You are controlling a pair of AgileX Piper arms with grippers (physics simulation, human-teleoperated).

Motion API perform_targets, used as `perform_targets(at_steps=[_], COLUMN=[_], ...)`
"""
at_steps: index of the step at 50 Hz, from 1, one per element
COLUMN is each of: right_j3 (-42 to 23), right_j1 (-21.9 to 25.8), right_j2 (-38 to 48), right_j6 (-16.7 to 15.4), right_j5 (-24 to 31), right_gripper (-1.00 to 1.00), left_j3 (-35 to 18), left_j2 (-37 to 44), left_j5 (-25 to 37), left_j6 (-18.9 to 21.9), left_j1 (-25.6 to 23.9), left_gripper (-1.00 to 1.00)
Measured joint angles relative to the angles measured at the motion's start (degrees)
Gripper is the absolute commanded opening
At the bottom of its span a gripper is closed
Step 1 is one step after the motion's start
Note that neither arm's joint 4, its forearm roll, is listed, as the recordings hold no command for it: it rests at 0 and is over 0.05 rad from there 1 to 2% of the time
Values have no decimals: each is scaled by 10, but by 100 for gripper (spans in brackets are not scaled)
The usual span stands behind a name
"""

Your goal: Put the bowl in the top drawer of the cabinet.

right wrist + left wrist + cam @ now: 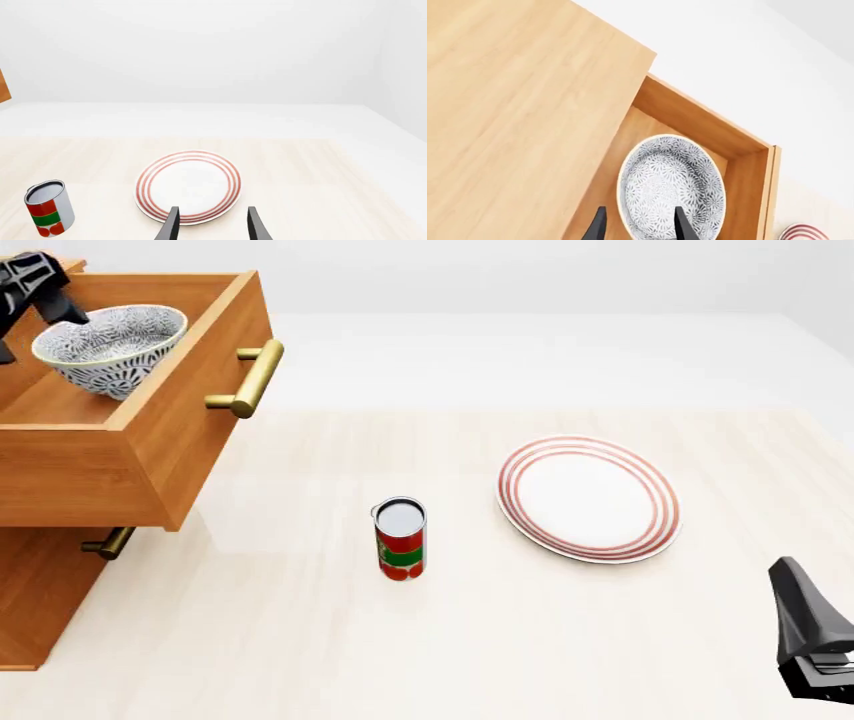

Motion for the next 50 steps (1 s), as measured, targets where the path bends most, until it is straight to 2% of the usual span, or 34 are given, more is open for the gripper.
perform_targets(at_steps=[23, 50], right_j3=[0, 0], right_j1=[0, 0], right_j2=[0, 0], right_j6=[0, 0], right_j5=[0, 0], right_gripper=[100, 100], left_j3=[-40, -106], left_j2=[-52, -159], left_j5=[51, 121], left_j6=[-2, -11], left_j1=[-19, -54], left_gripper=[100, 100])
